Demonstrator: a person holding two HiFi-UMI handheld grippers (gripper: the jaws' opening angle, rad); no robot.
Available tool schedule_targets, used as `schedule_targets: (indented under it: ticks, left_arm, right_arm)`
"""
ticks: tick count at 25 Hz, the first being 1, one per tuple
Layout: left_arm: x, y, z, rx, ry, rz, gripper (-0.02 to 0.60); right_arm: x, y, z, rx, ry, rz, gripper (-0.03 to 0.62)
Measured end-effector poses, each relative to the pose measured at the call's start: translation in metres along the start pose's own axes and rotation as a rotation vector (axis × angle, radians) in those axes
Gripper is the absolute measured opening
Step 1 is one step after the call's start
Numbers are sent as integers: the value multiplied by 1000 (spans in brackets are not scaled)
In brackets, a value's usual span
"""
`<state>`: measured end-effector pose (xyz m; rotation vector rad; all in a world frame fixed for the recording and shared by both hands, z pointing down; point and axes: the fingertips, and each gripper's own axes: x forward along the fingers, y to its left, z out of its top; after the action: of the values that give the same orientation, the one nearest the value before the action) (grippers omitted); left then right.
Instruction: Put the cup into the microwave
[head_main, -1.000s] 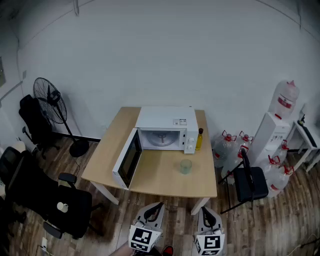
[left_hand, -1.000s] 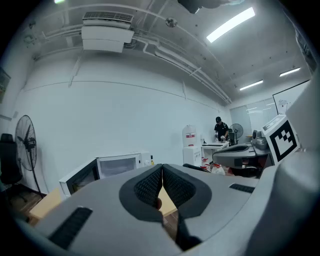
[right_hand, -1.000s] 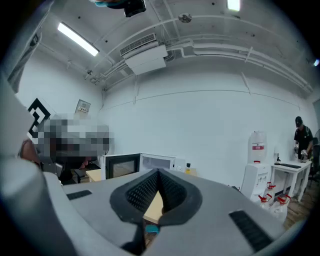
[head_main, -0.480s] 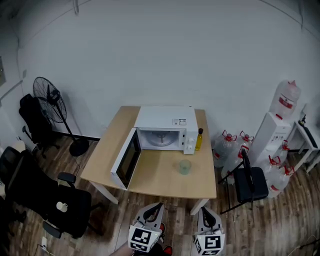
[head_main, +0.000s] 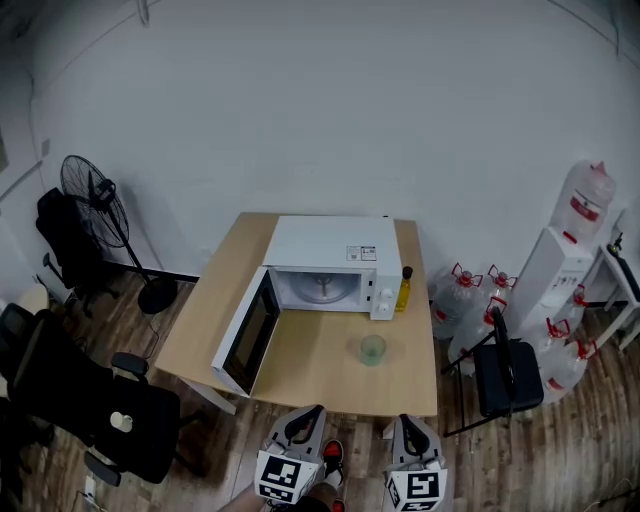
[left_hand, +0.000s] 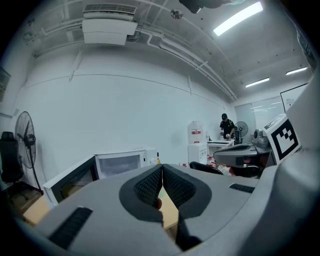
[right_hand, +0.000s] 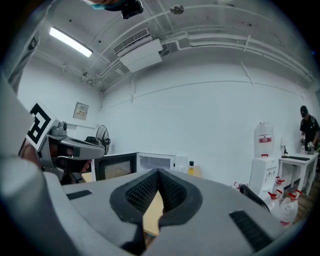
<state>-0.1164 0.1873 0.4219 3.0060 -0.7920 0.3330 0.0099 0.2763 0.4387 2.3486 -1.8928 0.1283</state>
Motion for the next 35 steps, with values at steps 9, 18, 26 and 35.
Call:
schedule_targets:
  ticks: [9,18,26,35]
  left_arm:
    - [87,52,-12,-38,66,30,23]
    - [169,87,-52,-70,160,26,23]
    - [208,102,-87,-99,245,16,23]
    - [227,114,-109,-113,297,19,23]
  right_arm:
    - [100,-32,-12,19,61,28,17]
    - [193,-53,-61,57,151,62,17]
    - [238,-57,-111,101,246,115,27]
    - [267,-51,-159,98,328,130,347]
